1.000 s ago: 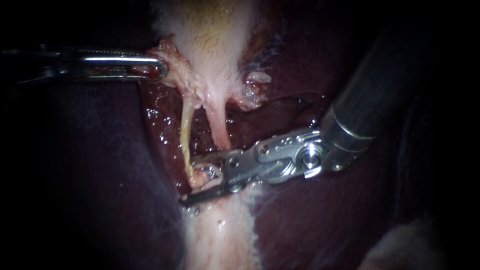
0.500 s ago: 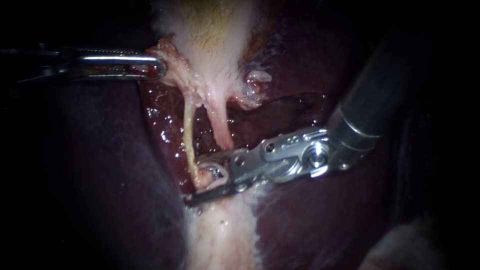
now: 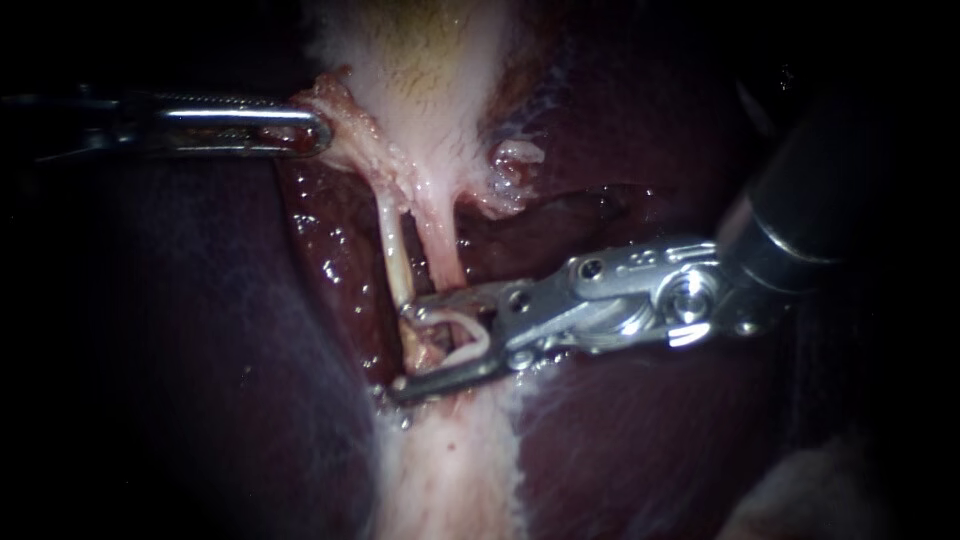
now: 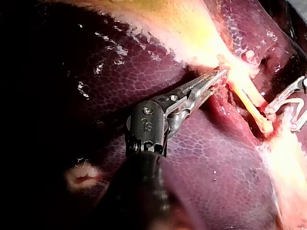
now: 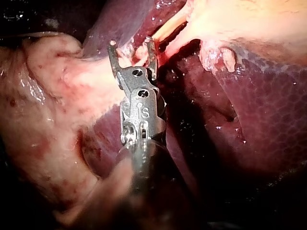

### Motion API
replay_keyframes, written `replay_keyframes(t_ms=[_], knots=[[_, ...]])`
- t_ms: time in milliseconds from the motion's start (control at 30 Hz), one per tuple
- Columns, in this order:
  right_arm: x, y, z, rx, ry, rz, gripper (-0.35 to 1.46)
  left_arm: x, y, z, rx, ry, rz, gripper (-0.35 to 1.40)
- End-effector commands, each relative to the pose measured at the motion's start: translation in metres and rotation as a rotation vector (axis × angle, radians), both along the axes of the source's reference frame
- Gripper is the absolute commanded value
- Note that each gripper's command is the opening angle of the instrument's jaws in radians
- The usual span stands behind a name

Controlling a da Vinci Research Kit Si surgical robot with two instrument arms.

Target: Clipping first clip left tube

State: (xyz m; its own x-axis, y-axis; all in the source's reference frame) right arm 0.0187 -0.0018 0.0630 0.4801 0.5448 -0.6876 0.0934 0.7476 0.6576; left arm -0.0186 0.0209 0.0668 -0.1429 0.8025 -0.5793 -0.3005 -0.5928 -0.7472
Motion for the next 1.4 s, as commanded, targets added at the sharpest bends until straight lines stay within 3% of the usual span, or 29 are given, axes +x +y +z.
replay_keyframes(t_ms=[33, 333, 600, 1033, 1400], knots=[[-0.0001, 0.0000, 0.0001, 0.004, -0.002, 0.001, 0.49, 0.0000, 0.0000, 0.0000, 0.000, 0.000, 0.000, -0.35], [-0.0001, 0.0000, 0.0016, 0.031, -0.010, 0.013, 0.49, 0.0000, 0.0000, 0.0000, 0.000, 0.000, 0.000, -0.35], [0.0005, -0.0003, 0.0047, 0.050, -0.014, 0.007, 0.49, 0.0000, -0.0001, -0.0001, 0.000, 0.000, -0.001, -0.35], [0.0000, 0.0009, 0.0086, 0.056, -0.031, 0.033, 0.49, -0.0001, -0.0002, -0.0003, 0.000, 0.001, -0.002, -0.35], [0.0000, 0.0016, 0.0093, 0.052, -0.036, 0.044, 0.49, -0.0002, -0.0003, -0.0004, 0.000, 0.001, -0.002, -0.35]])
